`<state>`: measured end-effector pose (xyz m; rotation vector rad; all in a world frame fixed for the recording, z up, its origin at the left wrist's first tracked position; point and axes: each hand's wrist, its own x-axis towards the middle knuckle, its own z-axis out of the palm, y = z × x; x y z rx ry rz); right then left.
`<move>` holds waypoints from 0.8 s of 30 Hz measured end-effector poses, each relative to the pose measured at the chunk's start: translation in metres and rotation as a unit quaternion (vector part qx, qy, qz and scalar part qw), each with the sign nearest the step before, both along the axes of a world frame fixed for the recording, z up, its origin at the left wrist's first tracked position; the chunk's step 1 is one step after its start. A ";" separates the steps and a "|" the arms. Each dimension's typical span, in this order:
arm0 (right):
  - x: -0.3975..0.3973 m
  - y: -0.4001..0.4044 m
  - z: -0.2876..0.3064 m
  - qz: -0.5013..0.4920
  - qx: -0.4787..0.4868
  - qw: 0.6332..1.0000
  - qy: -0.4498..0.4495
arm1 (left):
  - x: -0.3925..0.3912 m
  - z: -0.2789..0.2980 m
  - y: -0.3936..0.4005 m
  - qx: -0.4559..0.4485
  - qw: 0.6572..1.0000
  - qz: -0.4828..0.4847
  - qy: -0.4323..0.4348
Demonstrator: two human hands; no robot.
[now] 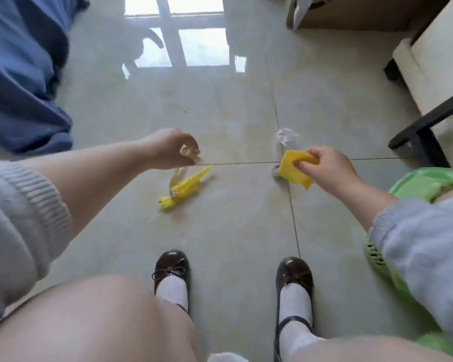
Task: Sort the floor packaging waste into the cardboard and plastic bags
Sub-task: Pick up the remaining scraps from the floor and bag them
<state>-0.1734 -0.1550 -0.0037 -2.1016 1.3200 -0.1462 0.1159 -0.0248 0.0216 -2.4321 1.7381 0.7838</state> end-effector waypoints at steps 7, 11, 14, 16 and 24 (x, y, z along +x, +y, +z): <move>0.035 -0.039 -0.079 0.069 0.017 0.986 0.149 | 0.035 -0.103 0.008 0.082 0.994 0.072 0.029; 0.038 -0.056 -0.117 0.123 0.021 0.971 0.205 | 0.034 -0.151 0.014 0.119 0.989 0.085 0.018; 0.040 -0.067 -0.139 0.159 0.016 0.960 0.230 | 0.034 -0.177 0.014 0.145 0.987 0.066 0.005; 0.045 -0.073 -0.150 0.169 0.025 0.957 0.234 | 0.033 -0.189 0.014 0.154 0.986 0.070 0.007; 0.057 -0.077 -0.184 0.205 -0.037 0.956 0.206 | 0.043 -0.212 0.011 0.058 0.997 0.043 -0.014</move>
